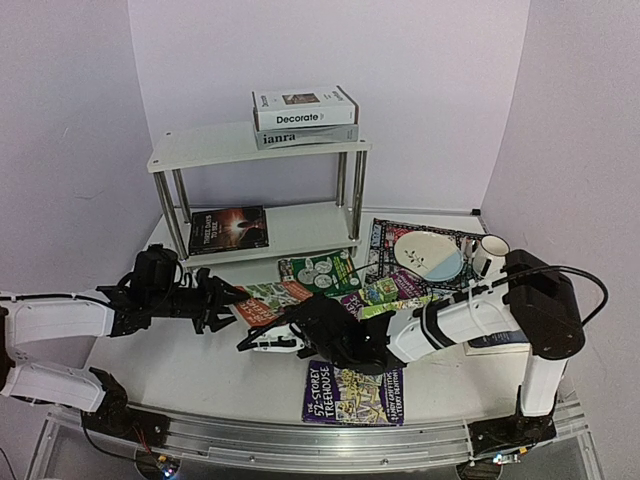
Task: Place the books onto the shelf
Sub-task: Pass from the left arm to the right
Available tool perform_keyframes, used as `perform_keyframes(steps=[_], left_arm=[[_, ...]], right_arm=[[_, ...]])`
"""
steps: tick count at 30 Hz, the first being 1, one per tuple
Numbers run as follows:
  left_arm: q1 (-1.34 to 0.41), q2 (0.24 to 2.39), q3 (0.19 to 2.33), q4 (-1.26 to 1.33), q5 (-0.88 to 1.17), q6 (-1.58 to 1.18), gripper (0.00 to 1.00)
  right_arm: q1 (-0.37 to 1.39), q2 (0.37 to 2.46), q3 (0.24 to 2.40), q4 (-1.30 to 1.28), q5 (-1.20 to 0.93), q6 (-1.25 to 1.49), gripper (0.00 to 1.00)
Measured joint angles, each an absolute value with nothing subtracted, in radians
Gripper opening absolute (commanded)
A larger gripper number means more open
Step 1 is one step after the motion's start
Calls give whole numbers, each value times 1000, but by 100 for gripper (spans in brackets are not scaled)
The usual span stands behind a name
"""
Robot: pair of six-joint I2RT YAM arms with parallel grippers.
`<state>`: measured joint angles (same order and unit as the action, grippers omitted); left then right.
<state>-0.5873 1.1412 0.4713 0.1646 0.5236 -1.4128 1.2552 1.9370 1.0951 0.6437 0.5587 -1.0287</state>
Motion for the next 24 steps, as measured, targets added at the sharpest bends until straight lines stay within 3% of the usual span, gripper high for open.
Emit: perform_keyframes(steps=[5,11,17,24], left_arm=[[-590,1107,473,186,539,-1415,80],[-586,1070,480,212,540,-1397,99],[-568,1031,507,201,517,-1339,100],[-561,1011,777,-146,312,-1097,100]], right_arm=[[1251,1897,1065,658,557,-988,0],[1226,1862,1048,644,549,-908,0],[1168,1805,1014,611,534,-787,0],[1083,1735,966,584,509,-601,0]])
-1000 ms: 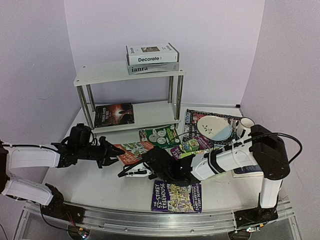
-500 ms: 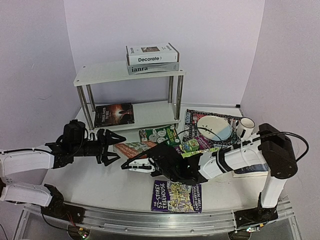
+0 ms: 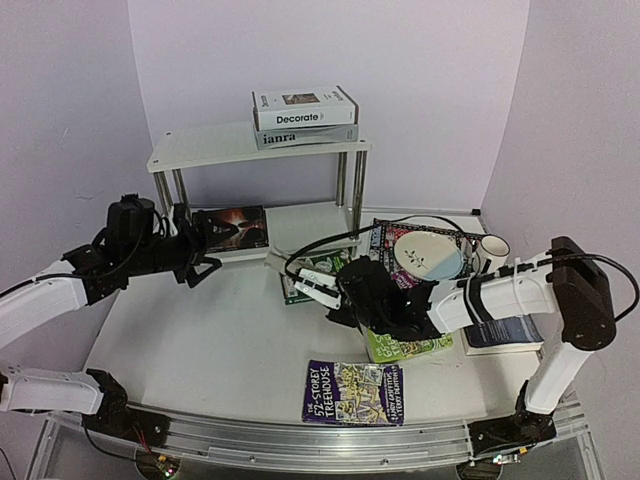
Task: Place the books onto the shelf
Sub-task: Pass from the left arm to the right, then place the book on the shelf.
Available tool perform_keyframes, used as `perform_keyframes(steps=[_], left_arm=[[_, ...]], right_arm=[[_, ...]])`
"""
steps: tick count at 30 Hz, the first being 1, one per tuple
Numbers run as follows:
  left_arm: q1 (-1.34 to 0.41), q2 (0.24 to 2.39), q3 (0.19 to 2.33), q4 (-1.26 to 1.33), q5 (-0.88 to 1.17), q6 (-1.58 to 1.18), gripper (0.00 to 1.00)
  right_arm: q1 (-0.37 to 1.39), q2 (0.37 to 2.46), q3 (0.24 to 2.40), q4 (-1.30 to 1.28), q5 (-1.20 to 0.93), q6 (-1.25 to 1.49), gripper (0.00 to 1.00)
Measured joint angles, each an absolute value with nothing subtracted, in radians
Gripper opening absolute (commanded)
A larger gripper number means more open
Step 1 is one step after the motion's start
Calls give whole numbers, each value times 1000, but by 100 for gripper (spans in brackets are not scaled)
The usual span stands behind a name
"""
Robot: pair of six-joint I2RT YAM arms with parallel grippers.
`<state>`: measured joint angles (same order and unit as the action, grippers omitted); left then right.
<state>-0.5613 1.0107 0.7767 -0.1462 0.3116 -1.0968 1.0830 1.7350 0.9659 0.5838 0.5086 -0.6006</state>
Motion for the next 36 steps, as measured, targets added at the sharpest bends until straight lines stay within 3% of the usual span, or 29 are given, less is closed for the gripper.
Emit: perform_keyframes(steps=[9,20,36], left_arm=[[-561,882,856,-300,97,-807,100],[-561,802,856,-329,49,-612,100],[-561,790,838,-334,66,-566,100]], right_arm=[[1002,1679,966,549,502,-297,0],[939,1677,985,553,466,41,0],[895,1781,1057,811,458,115,0]])
